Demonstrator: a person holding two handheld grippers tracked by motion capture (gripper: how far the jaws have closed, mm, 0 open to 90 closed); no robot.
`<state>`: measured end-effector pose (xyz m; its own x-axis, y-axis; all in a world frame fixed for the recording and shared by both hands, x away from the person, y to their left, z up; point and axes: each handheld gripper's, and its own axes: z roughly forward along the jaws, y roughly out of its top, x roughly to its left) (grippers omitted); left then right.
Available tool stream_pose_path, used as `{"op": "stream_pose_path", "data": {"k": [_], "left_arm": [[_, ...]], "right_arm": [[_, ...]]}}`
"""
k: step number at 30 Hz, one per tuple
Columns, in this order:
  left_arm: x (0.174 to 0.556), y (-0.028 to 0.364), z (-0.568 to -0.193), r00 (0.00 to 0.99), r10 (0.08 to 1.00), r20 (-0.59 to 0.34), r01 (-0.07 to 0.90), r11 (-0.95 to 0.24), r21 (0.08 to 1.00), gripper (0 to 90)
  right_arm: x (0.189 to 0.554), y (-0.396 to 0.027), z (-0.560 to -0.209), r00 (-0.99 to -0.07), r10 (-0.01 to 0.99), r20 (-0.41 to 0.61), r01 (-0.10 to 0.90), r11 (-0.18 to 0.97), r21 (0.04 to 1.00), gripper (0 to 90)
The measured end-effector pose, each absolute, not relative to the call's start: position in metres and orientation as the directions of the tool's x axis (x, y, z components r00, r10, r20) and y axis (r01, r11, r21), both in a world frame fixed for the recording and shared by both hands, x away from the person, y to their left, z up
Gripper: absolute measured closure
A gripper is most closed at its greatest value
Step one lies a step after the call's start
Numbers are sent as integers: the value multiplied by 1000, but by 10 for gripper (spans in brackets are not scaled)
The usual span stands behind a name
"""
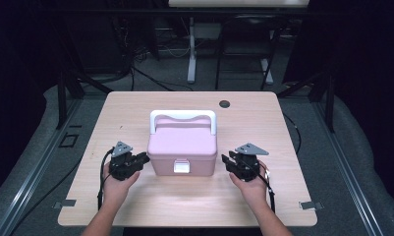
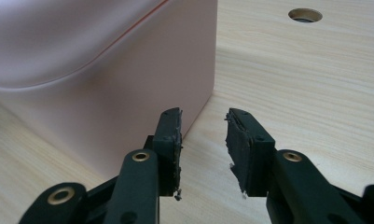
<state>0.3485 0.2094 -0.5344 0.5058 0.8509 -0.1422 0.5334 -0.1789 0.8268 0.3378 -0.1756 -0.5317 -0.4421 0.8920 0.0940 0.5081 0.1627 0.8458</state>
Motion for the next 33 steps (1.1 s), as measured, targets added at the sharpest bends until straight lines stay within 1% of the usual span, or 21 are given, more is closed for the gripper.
{"op": "stream_pose_path", "data": {"k": [1,2,5,11,15,16,17,18,19,20,21,22,23,24,29,33], "left_arm": [[348,210,-534,510,849,-143,538,-185,822,780],[348,209,-537,502,851,-153,539,-170,825,782],[347,209,-538,507,848,-156,545,-174,820,796],[346,207,-539,506,849,-154,535,-168,828,836],[346,207,-539,503,850,-159,539,-165,826,850],[345,206,-539,503,850,-160,538,-163,827,862],[345,206,-539,503,850,-160,538,-163,827,876],[345,204,-538,508,848,-149,534,-175,827,892],[345,204,-538,508,848,-149,534,-175,827,893],[344,203,-537,508,850,-138,533,-184,826,895],[344,203,-537,508,850,-138,533,-184,826,896],[344,203,-537,512,847,-141,535,-185,825,896],[344,203,-537,512,847,-141,535,-185,825,897],[343,203,-537,512,846,-145,536,-184,824,897],[342,201,-537,507,849,-153,544,-177,821,900],[340,199,-536,512,846,-151,546,-185,817,900]], "right_arm": [[339,-174,-533,-434,896,90,503,158,850,655],[340,-172,-534,-430,897,101,507,147,849,656],[342,-170,-535,-432,895,110,511,143,848,661],[342,-160,-540,-447,889,101,512,162,844,666],[341,-157,-541,-438,894,93,508,161,846,680],[340,-157,-542,-438,892,109,512,148,846,710],[340,-157,-542,-438,892,109,512,148,846,710],[340,-156,-542,-444,889,113,510,146,848,754],[340,-156,-542,-444,889,113,510,146,848,754],[339,-154,-542,-450,887,107,502,151,852,796],[339,-154,-542,-450,887,107,502,151,852,796],[338,-153,-543,-453,885,107,500,153,853,845],[338,-153,-543,-453,885,107,500,153,853,845],[337,-152,-543,-454,885,103,498,156,853,881],[335,-149,-542,-439,894,87,492,159,856,898],[335,-151,-542,-434,894,115,510,139,849,900]]}}
